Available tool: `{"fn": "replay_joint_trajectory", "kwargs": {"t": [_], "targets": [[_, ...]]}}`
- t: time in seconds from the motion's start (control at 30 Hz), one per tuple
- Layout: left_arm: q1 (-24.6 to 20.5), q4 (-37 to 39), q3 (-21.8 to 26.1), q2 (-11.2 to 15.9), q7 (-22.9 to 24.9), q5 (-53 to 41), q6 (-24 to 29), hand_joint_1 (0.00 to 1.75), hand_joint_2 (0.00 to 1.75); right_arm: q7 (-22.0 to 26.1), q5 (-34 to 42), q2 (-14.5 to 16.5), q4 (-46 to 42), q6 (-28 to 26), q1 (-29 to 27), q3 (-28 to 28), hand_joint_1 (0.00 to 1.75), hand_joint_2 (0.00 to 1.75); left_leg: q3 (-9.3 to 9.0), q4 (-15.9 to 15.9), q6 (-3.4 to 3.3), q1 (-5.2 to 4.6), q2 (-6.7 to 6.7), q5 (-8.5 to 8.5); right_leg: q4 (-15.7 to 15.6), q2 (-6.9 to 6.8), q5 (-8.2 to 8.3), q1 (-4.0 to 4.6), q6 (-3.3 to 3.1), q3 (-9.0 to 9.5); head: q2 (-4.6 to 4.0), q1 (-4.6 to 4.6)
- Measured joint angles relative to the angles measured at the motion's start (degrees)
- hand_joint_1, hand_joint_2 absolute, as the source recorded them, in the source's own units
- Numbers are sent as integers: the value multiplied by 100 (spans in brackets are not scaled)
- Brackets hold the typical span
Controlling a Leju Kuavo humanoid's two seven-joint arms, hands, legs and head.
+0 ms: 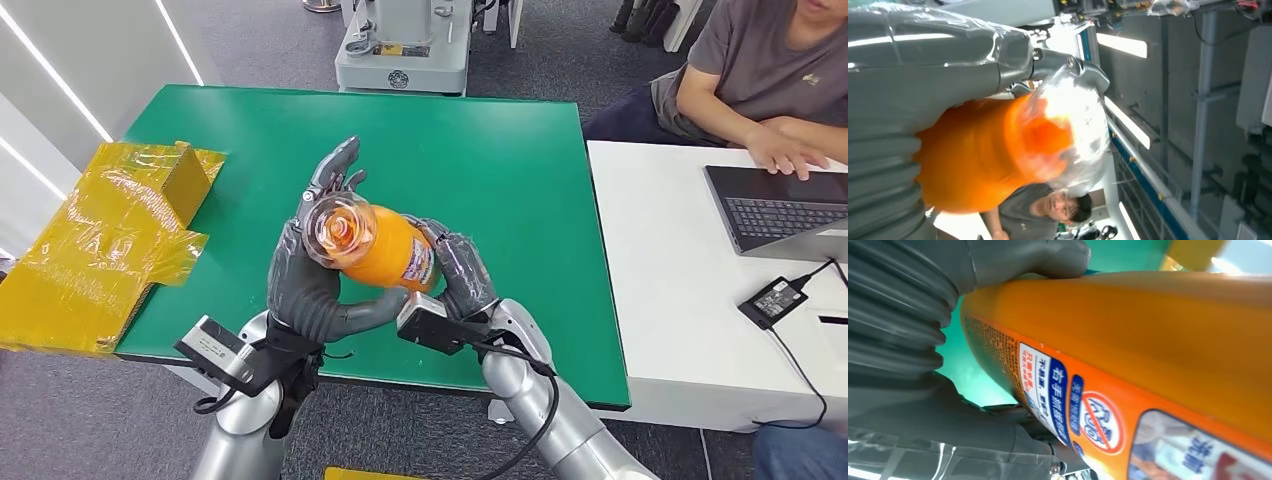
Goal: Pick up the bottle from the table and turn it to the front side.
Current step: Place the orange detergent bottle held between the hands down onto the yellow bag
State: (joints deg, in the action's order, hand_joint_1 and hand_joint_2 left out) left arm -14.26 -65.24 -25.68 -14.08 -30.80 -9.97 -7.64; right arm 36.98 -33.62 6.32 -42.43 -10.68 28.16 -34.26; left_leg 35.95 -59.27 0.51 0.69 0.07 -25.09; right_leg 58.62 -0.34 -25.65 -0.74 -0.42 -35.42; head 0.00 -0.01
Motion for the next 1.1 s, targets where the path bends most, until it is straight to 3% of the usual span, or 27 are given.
{"fn": "replay_joint_trajectory", "kwargs": {"t": [0.57,1.1], "targets": [[-20,1,19,31,112,-58,292,0,175,-107,-263,13,338,97,-20,84,175,175,0,0,0,0,1,0,-1,1,0,0,0,-1,0,1],[-11,64,190,32,287,-193,596,0,175,-329,-252,61,-490,-197,-408,213,175,175,0,0,0,0,1,0,-1,1,0,0,0,-1,0,1]]}}
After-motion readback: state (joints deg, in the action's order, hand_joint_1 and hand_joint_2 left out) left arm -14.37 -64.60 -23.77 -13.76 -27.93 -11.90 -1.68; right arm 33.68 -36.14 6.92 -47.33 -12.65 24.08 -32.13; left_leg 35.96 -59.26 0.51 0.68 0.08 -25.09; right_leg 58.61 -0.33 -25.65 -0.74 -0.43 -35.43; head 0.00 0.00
